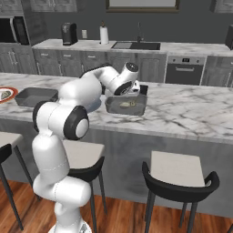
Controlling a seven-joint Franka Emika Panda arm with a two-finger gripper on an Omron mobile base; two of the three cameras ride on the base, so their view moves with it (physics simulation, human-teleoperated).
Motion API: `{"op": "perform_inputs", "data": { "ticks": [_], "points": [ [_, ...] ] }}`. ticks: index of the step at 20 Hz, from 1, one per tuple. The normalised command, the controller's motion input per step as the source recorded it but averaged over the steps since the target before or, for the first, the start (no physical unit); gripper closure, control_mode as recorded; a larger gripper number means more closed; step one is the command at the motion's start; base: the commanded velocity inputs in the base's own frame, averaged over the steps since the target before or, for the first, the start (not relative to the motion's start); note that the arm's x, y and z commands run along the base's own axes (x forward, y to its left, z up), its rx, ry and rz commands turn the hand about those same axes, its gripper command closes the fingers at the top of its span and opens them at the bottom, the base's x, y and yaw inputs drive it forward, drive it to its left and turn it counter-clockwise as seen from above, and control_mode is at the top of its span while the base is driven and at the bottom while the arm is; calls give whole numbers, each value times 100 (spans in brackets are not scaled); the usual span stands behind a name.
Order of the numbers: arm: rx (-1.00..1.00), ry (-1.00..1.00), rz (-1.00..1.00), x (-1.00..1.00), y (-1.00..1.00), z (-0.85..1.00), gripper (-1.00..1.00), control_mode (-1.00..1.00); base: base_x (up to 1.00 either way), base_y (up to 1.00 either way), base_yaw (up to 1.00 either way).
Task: Place two dumplings into each of the tupperware containers and then place the containers in the fridge.
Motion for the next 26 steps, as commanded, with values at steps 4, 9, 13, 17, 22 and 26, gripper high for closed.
{"op": "perform_inputs", "data": {
  "ticks": [4,9,13,17,22,26],
  "points": [
    [-25,7,52,-59,18,47,-100,-100,0,0,0],
    [-27,4,42,-45,43,6,-100,-100,0,0,0],
    [-30,0,27,-15,42,-11,-100,-100,0,0,0],
    [-20,0,4,4,3,-39,-100,-100,0,0,0],
    [-15,1,3,34,1,-49,-100,-100,0,0,0],
    [-8,1,4,54,6,-23,-100,-100,0,0,0]
  ]
}}
